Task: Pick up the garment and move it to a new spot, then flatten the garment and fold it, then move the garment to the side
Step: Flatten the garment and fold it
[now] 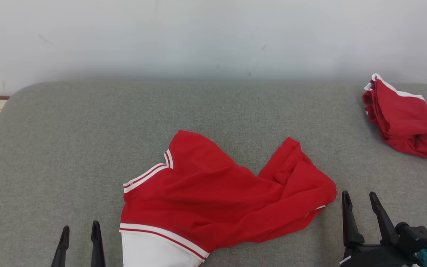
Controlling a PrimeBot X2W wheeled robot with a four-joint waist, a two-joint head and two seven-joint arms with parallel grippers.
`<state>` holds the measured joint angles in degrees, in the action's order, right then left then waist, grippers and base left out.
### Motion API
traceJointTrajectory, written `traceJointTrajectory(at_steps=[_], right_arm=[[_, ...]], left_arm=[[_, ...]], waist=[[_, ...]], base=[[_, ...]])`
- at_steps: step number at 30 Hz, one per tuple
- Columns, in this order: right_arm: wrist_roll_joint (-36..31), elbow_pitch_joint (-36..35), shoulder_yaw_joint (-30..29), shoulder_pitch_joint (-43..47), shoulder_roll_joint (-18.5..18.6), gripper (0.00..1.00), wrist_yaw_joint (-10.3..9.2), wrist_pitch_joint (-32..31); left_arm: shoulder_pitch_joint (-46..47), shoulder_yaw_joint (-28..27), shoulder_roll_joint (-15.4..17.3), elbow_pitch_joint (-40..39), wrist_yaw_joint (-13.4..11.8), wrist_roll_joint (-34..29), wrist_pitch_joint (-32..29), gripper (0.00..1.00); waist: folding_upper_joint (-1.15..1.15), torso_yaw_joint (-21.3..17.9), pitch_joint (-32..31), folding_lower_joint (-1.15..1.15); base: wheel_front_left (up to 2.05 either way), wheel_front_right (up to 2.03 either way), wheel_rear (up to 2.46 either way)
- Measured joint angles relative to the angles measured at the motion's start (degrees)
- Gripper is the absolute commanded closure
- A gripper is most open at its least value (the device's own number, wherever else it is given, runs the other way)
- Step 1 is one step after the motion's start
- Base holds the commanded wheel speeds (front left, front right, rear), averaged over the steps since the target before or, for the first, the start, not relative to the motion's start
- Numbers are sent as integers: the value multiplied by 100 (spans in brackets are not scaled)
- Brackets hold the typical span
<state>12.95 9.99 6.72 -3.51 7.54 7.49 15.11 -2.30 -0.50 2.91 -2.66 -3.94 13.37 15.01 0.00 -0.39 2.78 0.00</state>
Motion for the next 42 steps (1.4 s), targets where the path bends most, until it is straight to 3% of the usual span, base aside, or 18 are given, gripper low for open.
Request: traceJointTrajectory(at_steps=[7,22,34,42], right_arm=[[105,542,154,27,-64,0,0,-58],[421,2241,514,-849,-60,0,0,-145],[314,2448,397,-799,89,0,0,-46],[266,2796,727,-1249,-21,0,0,-41]], left_arm=[[-62,56,0,-18,-3,-37,0,0],[-86,104,0,22,51,-123,0,0],[-101,107,0,3,25,-114,0,0],[-2,148,-1,31,33,-114,0,0]], waist=[[0,14,-145,0],[0,289,-87,0],[0,317,-40,0],[0,306,33,1]], base=[[0,0,0],[0,0,0],[0,0,0],[0,0,0]])
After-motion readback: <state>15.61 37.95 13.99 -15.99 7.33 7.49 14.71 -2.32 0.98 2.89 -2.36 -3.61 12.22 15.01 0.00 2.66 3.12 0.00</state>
